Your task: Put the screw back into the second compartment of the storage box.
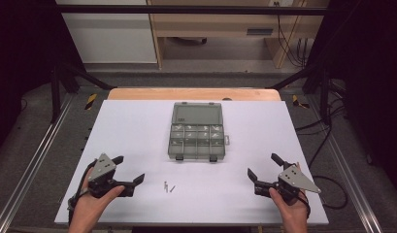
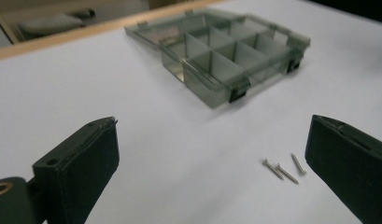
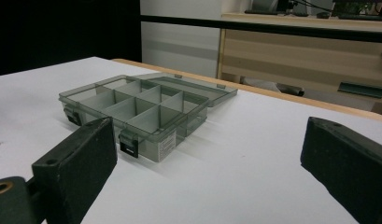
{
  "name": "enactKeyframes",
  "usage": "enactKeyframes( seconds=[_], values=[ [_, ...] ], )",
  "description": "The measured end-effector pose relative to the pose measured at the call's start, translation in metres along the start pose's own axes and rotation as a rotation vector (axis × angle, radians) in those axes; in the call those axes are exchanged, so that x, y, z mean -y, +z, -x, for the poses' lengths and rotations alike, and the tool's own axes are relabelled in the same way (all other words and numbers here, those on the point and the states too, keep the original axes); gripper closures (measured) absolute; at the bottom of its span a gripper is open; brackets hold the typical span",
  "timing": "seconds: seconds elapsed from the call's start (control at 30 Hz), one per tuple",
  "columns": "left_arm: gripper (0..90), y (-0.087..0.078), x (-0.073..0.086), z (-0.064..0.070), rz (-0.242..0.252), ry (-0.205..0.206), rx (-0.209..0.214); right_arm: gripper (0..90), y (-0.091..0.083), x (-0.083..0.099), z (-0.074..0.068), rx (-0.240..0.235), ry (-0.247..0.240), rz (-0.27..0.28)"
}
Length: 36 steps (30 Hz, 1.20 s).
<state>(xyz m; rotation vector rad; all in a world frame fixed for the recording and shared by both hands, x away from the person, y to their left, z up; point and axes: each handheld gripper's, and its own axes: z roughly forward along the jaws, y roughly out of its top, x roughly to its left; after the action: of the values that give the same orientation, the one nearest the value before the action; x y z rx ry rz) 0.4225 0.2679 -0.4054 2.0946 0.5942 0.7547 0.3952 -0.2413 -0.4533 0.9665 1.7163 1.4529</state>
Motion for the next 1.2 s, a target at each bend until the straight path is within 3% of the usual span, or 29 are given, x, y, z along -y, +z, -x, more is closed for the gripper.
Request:
enactKeyframes(
  seconds=[0.03,0.17,0.23,0.3,0.33,0.53,0.83,1.03,1.2],
  values=[
    [2.8,0.007,-0.011,0.003,-0.067,0.027,0.043,3.9,0.0,0.0,0.0,-0.003,0.0,-0.002],
    [3.4,0.022,-0.033,0.01,-0.187,0.096,0.099,3.8,0.001,0.0,-0.001,-0.009,-0.006,-0.008],
    [3.7,0.029,-0.042,0.012,-0.223,0.134,0.132,3.8,0.0,0.0,-0.002,-0.011,-0.007,-0.006],
    [4.8,0.031,-0.046,0.012,-0.239,0.155,0.138,3.7,0.001,0.0,-0.002,-0.011,-0.01,-0.006],
    [4.8,0.037,-0.052,0.015,-0.281,0.18,0.148,3.7,0.001,0.0,-0.002,-0.011,-0.01,-0.007],
    [5.9,0.055,-0.06,0.019,-0.369,0.245,0.172,3.7,0.0,0.0,-0.002,-0.006,-0.011,-0.012],
    [8.6,0.076,-0.059,0.018,-0.43,0.308,0.194,3.8,0.001,0.0,-0.002,-0.009,-0.018,-0.016],
    [10.1,0.082,-0.058,0.017,-0.45,0.303,0.194,3.8,0.002,0.001,-0.004,-0.013,-0.021,-0.023],
    [15.5,0.09,-0.058,0.02,-0.473,0.273,0.196,3.9,0.002,0.001,-0.004,-0.013,-0.025,-0.029]
  ],
)
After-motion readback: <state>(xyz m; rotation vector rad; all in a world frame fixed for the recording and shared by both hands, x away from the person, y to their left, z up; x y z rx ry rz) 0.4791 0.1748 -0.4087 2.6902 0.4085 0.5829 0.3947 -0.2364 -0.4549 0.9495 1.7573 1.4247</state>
